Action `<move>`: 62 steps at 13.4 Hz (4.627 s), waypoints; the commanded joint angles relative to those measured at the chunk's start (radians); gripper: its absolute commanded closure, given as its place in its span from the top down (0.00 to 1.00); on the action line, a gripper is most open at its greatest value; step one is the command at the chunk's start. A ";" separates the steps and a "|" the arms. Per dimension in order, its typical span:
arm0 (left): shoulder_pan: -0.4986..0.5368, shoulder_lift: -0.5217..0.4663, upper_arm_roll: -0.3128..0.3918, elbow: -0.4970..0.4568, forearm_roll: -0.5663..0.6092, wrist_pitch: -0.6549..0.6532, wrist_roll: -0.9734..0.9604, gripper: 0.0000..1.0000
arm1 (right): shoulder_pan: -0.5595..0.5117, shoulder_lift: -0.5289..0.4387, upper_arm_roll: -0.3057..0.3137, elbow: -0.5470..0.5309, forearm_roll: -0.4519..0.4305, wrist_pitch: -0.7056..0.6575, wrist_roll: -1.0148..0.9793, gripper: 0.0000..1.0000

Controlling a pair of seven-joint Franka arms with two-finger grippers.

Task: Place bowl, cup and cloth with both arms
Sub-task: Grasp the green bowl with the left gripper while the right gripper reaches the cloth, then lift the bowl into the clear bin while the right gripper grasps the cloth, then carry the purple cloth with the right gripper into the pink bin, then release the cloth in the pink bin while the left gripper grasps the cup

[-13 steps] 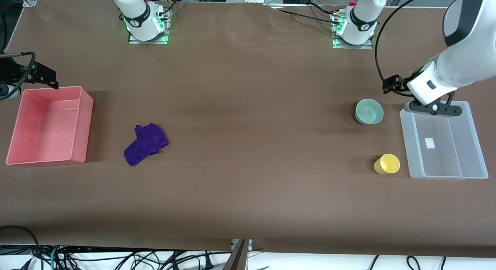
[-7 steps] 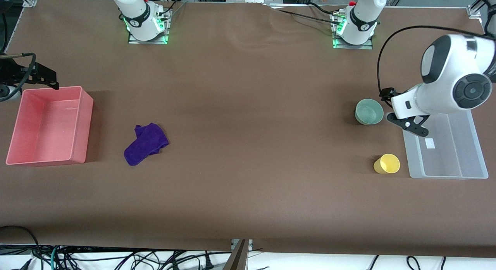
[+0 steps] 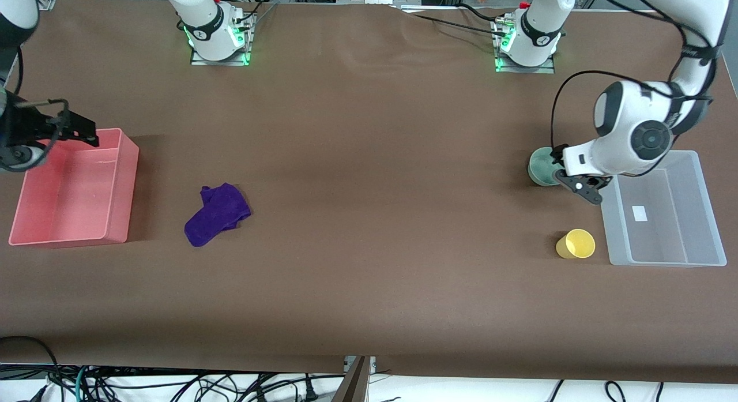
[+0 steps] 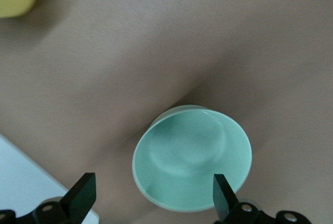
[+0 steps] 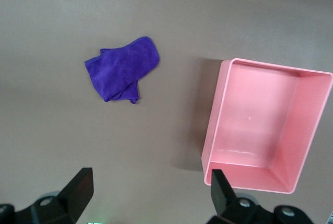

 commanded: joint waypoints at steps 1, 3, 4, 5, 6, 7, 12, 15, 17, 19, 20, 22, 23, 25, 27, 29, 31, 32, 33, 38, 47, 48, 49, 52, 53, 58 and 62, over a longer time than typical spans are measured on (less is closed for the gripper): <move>0.033 0.065 -0.005 -0.006 0.025 0.079 0.040 0.90 | 0.004 0.087 0.003 0.010 0.009 0.008 0.006 1.00; 0.047 0.096 -0.005 -0.006 0.025 0.120 0.115 0.66 | 0.005 0.136 0.006 -0.010 0.021 0.019 0.006 1.00; 0.058 0.112 -0.005 -0.007 0.025 0.136 0.124 0.49 | 0.004 0.142 0.007 -0.047 0.045 0.042 0.017 1.00; 0.062 0.131 -0.005 -0.007 0.025 0.140 0.135 0.24 | -0.002 0.141 0.023 -0.094 0.070 0.089 0.037 1.00; 0.066 0.137 -0.006 -0.009 0.025 0.140 0.141 0.01 | -0.008 0.141 0.027 -0.142 0.093 0.140 0.078 1.00; 0.066 0.131 -0.006 -0.009 0.025 0.136 0.144 0.00 | -0.007 0.141 0.029 -0.178 0.099 0.189 0.130 1.00; 0.059 0.025 -0.017 0.066 -0.074 -0.109 0.144 0.00 | 0.001 0.142 0.081 -0.519 0.093 0.656 0.245 1.00; 0.274 0.156 -0.002 0.648 0.050 -0.482 0.337 0.00 | 0.040 0.247 0.107 -0.755 0.092 1.176 0.313 0.99; 0.297 0.178 -0.002 0.675 0.044 -0.485 0.377 0.00 | 0.048 0.260 0.107 -0.743 0.088 1.180 0.307 0.99; 0.293 0.179 -0.005 0.678 0.033 -0.499 0.376 0.00 | 0.048 0.256 0.107 -0.742 0.088 1.179 0.304 0.99; 0.296 0.179 -0.005 0.688 0.033 -0.502 0.382 0.00 | 0.048 0.262 0.107 -0.742 0.088 1.179 0.307 0.99; 0.315 0.217 -0.003 0.695 0.031 -0.492 0.385 0.00 | 0.048 0.265 0.107 -0.742 0.082 1.180 0.302 0.05; 0.334 0.250 -0.005 0.718 0.031 -0.482 0.385 0.00 | 0.048 0.262 0.106 -0.740 0.084 1.179 0.304 0.00; 0.355 0.319 -0.005 0.787 0.034 -0.472 0.394 0.00 | 0.048 0.256 0.104 -0.730 0.084 1.171 0.301 0.00; 0.375 0.372 -0.003 0.806 0.031 -0.430 0.399 0.00 | 0.047 0.242 0.101 -0.707 0.082 1.128 0.299 0.00; 0.401 0.430 -0.003 0.806 0.034 -0.343 0.399 0.00 | 0.042 0.214 0.098 -0.639 0.082 0.991 0.296 0.00; 0.409 0.474 -0.003 0.801 0.033 -0.259 0.399 0.00 | 0.030 0.187 0.095 -0.534 0.082 0.799 0.293 0.00; 0.412 0.485 -0.003 0.798 0.031 -0.249 0.397 0.00 | 0.022 0.172 0.093 -0.485 0.082 0.703 0.270 0.00; 0.415 0.496 -0.003 0.797 0.031 -0.248 0.396 0.00 | 0.012 0.152 0.081 -0.437 0.082 0.611 0.235 0.00; 0.418 0.498 -0.003 0.801 0.033 -0.254 0.385 1.00 | 0.008 0.127 -0.138 -0.112 0.079 0.060 -0.090 0.00; 0.377 0.300 -0.250 0.812 0.050 -0.446 0.122 1.00 | -0.016 0.185 -0.411 -0.143 0.010 0.124 -0.462 0.00; 0.333 0.315 -0.253 0.813 0.047 -0.439 0.111 1.00 | -0.024 0.208 -0.411 -0.175 0.015 0.189 -0.460 0.00; 0.278 0.338 -0.249 0.824 0.077 -0.415 0.117 1.00 | -0.030 0.228 -0.411 -0.215 0.021 0.258 -0.457 0.00; 0.210 0.399 -0.250 0.815 0.184 -0.326 0.126 1.00 | -0.031 0.275 -0.411 -0.315 0.074 0.414 -0.454 0.00; 0.210 0.430 -0.250 0.815 0.194 -0.302 0.138 1.00 | -0.035 0.303 -0.411 -0.335 0.079 0.471 -0.457 0.00; 0.219 0.534 -0.241 0.818 0.226 -0.134 0.172 0.77 | -0.036 0.328 -0.411 -0.407 0.095 0.587 -0.465 0.44; 0.227 0.574 -0.241 0.817 0.212 -0.131 0.170 0.00 | -0.036 0.262 -0.410 -0.323 0.093 0.462 -0.465 1.00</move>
